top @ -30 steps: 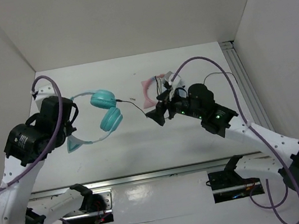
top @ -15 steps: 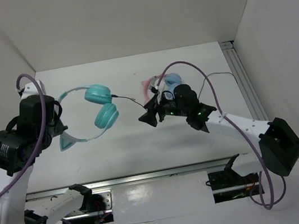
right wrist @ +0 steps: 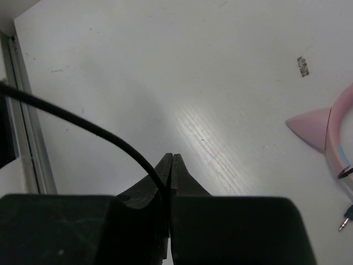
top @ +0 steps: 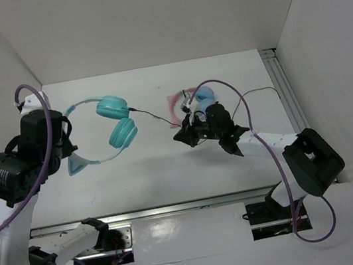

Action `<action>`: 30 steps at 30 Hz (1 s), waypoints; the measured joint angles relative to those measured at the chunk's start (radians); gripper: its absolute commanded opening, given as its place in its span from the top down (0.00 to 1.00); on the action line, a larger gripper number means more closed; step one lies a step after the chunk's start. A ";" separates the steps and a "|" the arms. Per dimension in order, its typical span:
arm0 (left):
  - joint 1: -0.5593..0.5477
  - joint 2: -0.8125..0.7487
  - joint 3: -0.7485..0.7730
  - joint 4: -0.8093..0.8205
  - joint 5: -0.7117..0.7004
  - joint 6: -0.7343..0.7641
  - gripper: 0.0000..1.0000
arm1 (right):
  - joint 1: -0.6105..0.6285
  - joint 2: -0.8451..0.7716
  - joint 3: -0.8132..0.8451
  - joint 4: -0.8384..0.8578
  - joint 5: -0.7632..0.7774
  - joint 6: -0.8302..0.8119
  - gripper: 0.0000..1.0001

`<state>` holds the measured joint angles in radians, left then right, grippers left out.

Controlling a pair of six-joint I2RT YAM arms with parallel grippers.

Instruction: Wrap the headphones

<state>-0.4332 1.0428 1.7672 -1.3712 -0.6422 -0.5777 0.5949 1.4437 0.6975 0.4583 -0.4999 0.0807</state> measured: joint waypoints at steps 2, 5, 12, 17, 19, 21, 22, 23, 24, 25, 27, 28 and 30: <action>0.000 0.003 -0.002 0.001 -0.005 0.000 1.00 | -0.003 0.000 -0.012 0.005 0.012 0.006 1.00; 0.000 0.002 -0.029 0.020 -0.021 0.002 1.00 | -0.004 -0.010 -0.013 -0.007 0.050 0.006 1.00; -0.012 -0.051 -0.324 0.225 -0.092 0.060 1.00 | 0.072 -0.257 -0.011 -0.184 0.444 -0.013 1.00; -0.084 -0.007 -0.486 0.333 -0.096 0.113 1.00 | 0.169 -0.436 0.089 -0.350 0.669 -0.049 1.00; -0.120 0.048 -0.507 0.370 -0.090 0.139 1.00 | 0.218 -0.476 0.135 -0.398 0.724 -0.060 1.00; -0.171 0.116 -0.517 0.417 -0.063 0.172 1.00 | 0.268 -0.504 0.172 -0.442 0.753 -0.076 0.98; -0.204 0.150 -0.518 0.439 -0.047 0.192 1.00 | 0.294 -0.513 0.190 -0.467 0.764 -0.087 0.98; -0.236 0.179 -0.518 0.458 -0.022 0.214 1.00 | 0.315 -0.516 0.207 -0.490 0.775 -0.098 0.98; -0.272 0.205 -0.518 0.478 0.011 0.238 1.00 | 0.336 -0.515 0.225 -0.516 0.784 -0.109 0.98; -0.314 0.227 -0.518 0.497 0.045 0.264 1.00 | 0.358 -0.511 0.237 -0.536 0.794 -0.117 0.98; -0.395 0.248 -0.518 0.525 0.109 0.304 1.00 | 0.394 -0.495 0.248 -0.568 0.816 -0.133 0.98; -0.440 0.251 -0.518 0.534 0.141 0.323 1.00 | 0.412 -0.483 0.249 -0.586 0.826 -0.140 0.98; -0.516 0.248 -0.518 0.546 0.183 0.354 1.00 | 0.439 -0.457 0.249 -0.615 0.850 -0.152 0.98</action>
<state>-0.9489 1.2911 1.2488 -0.8249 -0.4587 -0.2241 1.0344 0.9867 0.9463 -0.1566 0.3504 -0.0711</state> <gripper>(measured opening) 0.152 0.020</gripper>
